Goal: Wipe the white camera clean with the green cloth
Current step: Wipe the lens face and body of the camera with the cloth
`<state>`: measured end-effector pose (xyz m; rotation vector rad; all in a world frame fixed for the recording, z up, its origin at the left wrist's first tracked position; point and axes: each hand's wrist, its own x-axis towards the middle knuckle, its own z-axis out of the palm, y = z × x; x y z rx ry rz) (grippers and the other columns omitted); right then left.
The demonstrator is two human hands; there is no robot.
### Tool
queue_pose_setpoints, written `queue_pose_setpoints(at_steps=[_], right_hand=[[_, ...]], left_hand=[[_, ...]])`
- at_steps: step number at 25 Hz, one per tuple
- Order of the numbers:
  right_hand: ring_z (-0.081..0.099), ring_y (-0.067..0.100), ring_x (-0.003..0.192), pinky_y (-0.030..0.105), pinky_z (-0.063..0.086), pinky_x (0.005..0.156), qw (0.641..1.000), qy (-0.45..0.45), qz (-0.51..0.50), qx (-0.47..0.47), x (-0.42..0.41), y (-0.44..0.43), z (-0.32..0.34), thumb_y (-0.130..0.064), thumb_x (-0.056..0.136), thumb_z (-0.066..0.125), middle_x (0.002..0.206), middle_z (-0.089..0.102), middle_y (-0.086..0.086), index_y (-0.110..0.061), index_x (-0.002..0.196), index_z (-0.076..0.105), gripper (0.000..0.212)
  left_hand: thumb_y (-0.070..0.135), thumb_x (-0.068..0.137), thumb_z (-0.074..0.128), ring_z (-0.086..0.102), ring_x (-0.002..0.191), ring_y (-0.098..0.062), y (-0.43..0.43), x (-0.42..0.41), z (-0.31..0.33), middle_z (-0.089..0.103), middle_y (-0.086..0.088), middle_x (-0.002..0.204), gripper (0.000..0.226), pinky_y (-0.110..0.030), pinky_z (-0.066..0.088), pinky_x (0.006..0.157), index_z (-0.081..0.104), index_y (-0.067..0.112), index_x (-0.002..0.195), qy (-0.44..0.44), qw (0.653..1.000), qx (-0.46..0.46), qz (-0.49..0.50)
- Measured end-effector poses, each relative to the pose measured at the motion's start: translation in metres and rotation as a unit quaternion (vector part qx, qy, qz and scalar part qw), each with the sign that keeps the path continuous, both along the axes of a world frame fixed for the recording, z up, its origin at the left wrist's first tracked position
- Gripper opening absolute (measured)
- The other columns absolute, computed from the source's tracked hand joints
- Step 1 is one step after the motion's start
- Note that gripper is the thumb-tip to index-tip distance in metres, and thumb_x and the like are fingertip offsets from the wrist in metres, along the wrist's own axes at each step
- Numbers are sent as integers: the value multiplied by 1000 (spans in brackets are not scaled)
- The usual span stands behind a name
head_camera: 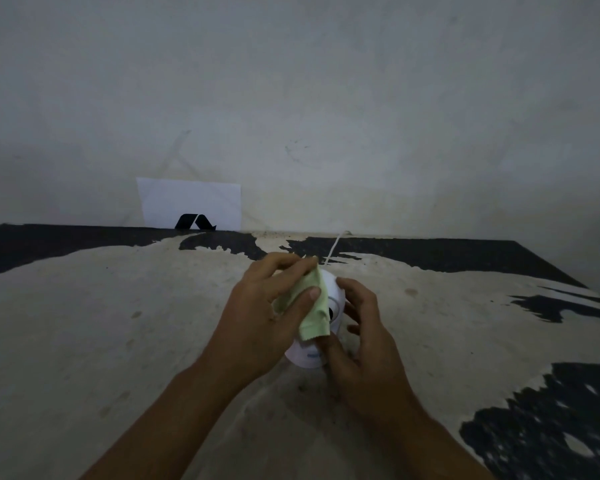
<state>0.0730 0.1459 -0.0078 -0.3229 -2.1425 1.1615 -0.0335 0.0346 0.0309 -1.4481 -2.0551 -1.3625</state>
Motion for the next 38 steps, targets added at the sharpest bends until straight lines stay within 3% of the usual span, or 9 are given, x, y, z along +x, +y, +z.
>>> queue_pose_setpoints(at_steps=[5,7,12,16,20,24,29,33,38], right_hand=[[52,-9,111,6,41,91,1000,4,6,3,2,2,-1,-20,88,61,127,53,-16,-27,133,35,52],[48,-22,103,-3,37,83,1000,11,2,14,1,1,0,-19,87,63,119,47,-28,-36,124,34,50],[50,-11,110,9,42,92,1000,9,-5,8,1,-1,0,-36,84,62,124,50,-23,-37,128,32,53],[42,-31,100,-7,33,81,1000,12,-4,5,1,0,0,-38,80,60,116,43,-34,-39,120,35,47],[44,-25,105,-5,35,84,1000,18,-2,12,1,1,-2,-40,81,61,118,46,-36,-40,124,34,51],[49,-23,104,-4,38,79,999,33,16,22,1,2,-1,-28,86,63,113,46,-52,-42,122,36,48],[50,-19,106,-2,40,80,999,46,13,10,2,1,-1,-35,83,63,114,47,-49,-41,124,36,49],[50,-18,106,-2,39,80,999,43,19,9,2,2,0,-32,83,64,115,49,-48,-36,126,37,51],[51,-17,107,0,40,82,999,39,11,6,3,3,-1,-22,85,67,120,51,-28,-35,126,37,53]], left_hand=[[34,88,55,52,117,-5,0,-2,-4,61,1,128,34,-25,44,100,65,19,117,52,998,-17,-44],[34,90,51,53,114,1,-1,-5,-5,62,3,126,36,-13,43,97,63,18,120,6,999,-1,-31],[43,89,46,60,99,10,-5,-9,-12,69,6,115,42,-6,48,78,61,25,123,-127,992,1,1],[37,88,48,46,121,10,-3,-5,-9,57,7,131,42,-10,38,99,56,21,126,-90,992,9,-83],[37,88,46,44,121,12,-3,-6,-11,57,9,131,42,-10,40,98,51,27,128,-118,991,15,-59],[35,89,49,38,129,7,-4,-8,-5,56,16,132,36,-12,31,105,59,27,123,-108,984,-21,-140],[35,91,49,47,116,15,-3,-14,-8,58,21,126,34,-13,41,98,55,37,124,-125,990,-8,-69],[30,83,60,46,125,4,-7,-14,-12,58,31,123,32,-14,39,100,66,29,114,-138,981,7,-138],[26,77,67,55,118,1,-10,-14,-15,62,19,122,36,-21,44,100,67,23,113,-191,972,55,-125]])
